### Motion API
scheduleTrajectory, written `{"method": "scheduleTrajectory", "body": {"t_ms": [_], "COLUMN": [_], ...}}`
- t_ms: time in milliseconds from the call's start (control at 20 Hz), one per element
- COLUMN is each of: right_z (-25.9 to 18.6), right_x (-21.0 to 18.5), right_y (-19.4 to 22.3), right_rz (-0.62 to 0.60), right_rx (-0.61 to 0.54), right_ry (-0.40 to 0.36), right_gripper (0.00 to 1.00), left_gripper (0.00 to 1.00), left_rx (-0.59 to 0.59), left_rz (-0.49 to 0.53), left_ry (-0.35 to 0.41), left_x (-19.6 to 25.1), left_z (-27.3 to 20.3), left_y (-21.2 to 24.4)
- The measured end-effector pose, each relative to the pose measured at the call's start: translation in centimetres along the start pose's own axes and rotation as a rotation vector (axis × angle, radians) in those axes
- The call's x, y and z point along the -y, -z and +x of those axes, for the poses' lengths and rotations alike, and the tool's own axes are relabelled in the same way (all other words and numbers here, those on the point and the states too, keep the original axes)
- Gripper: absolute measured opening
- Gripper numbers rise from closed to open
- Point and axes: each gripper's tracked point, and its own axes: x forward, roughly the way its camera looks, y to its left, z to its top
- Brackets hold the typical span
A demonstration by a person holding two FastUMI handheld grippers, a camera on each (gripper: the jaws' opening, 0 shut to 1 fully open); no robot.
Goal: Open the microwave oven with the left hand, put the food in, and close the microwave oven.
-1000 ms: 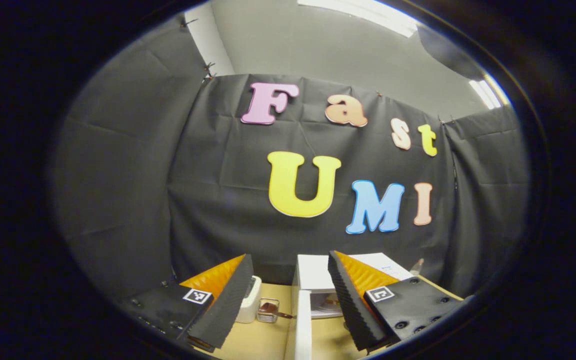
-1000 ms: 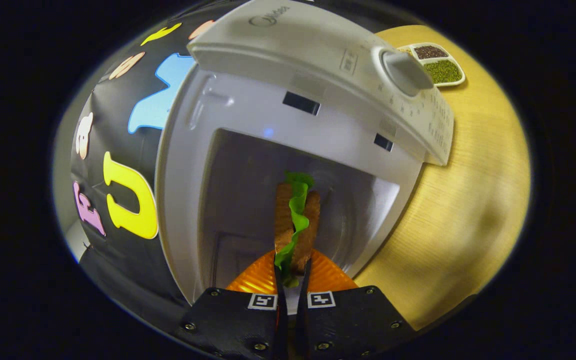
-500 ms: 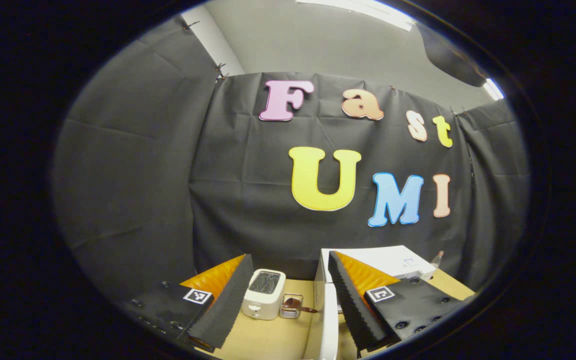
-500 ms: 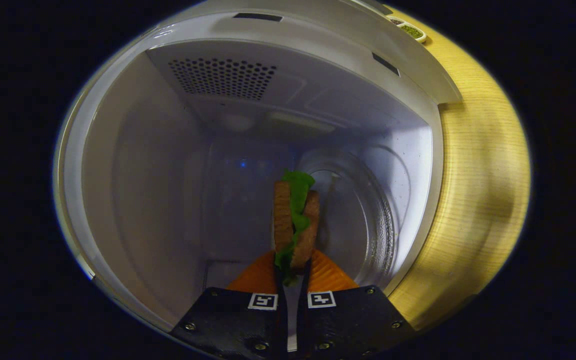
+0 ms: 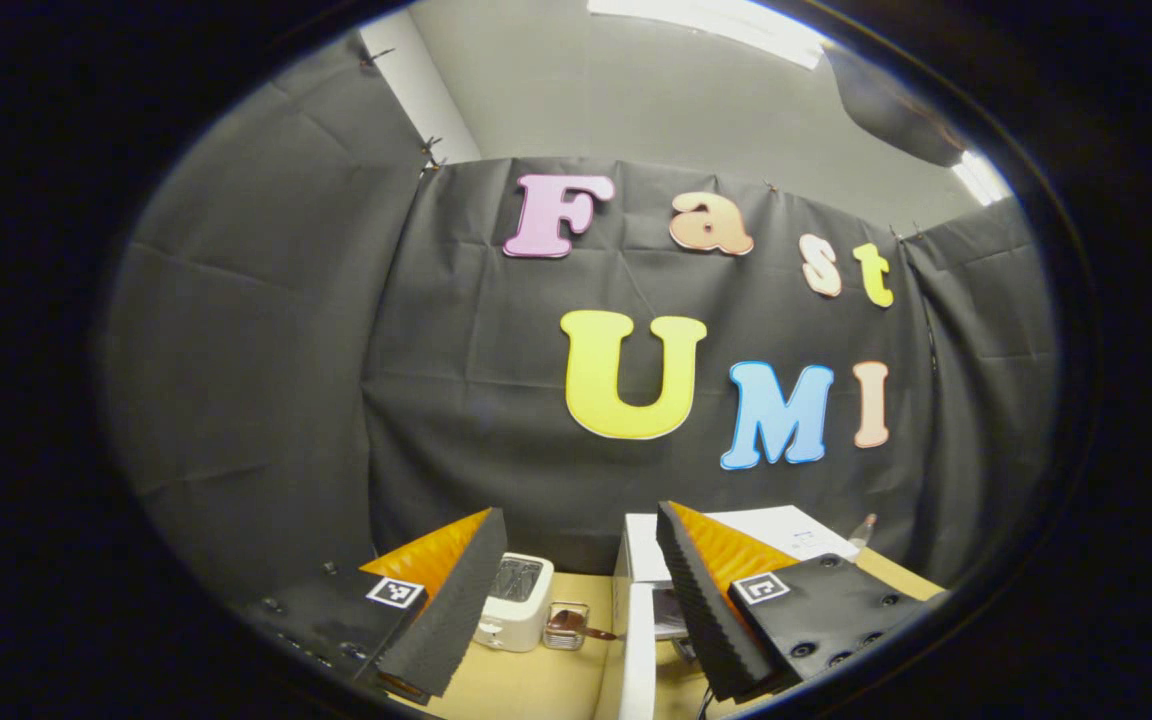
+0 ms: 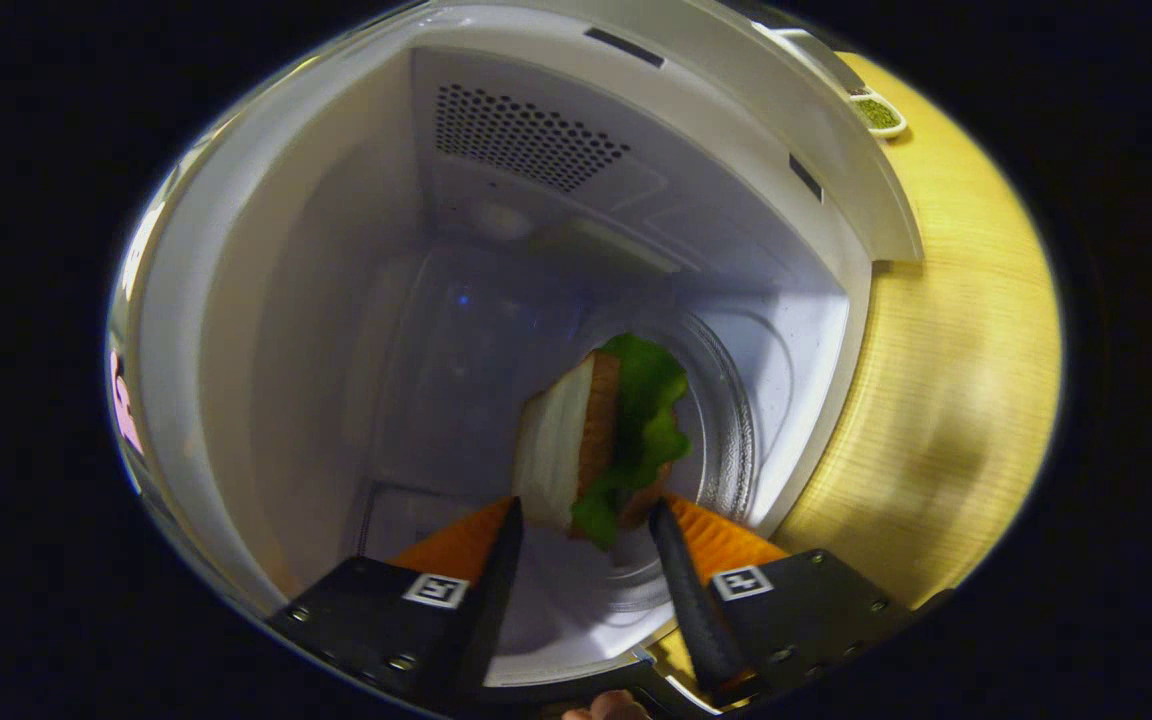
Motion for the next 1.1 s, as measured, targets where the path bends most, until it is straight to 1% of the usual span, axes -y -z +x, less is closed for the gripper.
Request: {"method": "scheduleTrajectory", "body": {"t_ms": [50, 100, 150, 250, 300, 350, 400, 450, 500, 550, 700, 800, 900, 1100], "right_z": [-0.8, -1.4, -2.3, -3.8, -4.9, -6.3, -7.7, -9.5, -11.1, -12.9, -18.2, -21.0, -24.1, -29.4], "right_x": [0.2, -0.1, -0.5, -0.4, -0.1, 0.4, 0.5, 0.2, -0.2, -0.9, -2.7, -4.1, -5.2, -7.4], "right_y": [-0.1, -0.2, 0.0, -0.2, -0.3, -1.1, -1.9, -3.0, -4.0, -5.2, -8.7, -11.0, -13.1, -20.0], "right_rz": [-0.041, -0.079, -0.104, -0.199, -0.25, -0.327, -0.394, -0.479, -0.548, -0.618, -0.771, -0.854, -0.904, -0.983], "right_rx": [0.001, -0.009, -0.023, -0.036, -0.037, -0.027, -0.007, 0.021, 0.044, 0.07, 0.134, 0.168, 0.185, 0.305], "right_ry": [-0.001, -0.008, -0.029, -0.034, -0.019, 0.013, 0.022, 0.022, 0.016, 0.0, -0.043, -0.076, -0.108, -0.101], "right_gripper": [0.92, 0.98, 0.98, 0.98, 0.98, 0.98, 0.98, 0.98, 0.98, 0.98, 0.98, 0.98, 0.98, 0.98], "left_gripper": [0.97, 0.98, 0.97, 0.98, 0.98, 0.98, 0.96, 0.98, 0.97, 0.98, 0.96, 0.98, 0.96, 0.96], "left_rx": [0.001, 0.003, 0.005, 0.006, 0.001, 0.004, 0.009, 0.01, 0.006, -0.003, -0.022, -0.03, -0.023, -0.011], "left_rz": [-0.002, -0.006, -0.009, -0.013, -0.009, 0.002, 0.017, 0.025, 0.029, 0.029, 0.024, 0.013, 0.01, 0.047], "left_ry": [0.006, 0.012, 0.017, 0.03, 0.042, 0.053, 0.064, 0.076, 0.091, 0.107, 0.143, 0.169, 0.19, 0.206], "left_x": [0.4, 0.8, 1.1, 2.0, 2.6, 3.2, 3.8, 4.4, 5.2, 5.9, 7.9, 9.4, 10.7, 12.7], "left_z": [0.1, 0.1, 0.2, 0.3, 0.3, 0.3, 0.4, 0.5, 0.7, 1.0, 1.9, 2.3, 2.8, 3.2], "left_y": [0.1, 0.0, -0.1, 0.0, 0.1, 0.2, 0.2, 0.4, 0.8, 1.3, 3.0, 3.7, 4.2, 4.5]}}
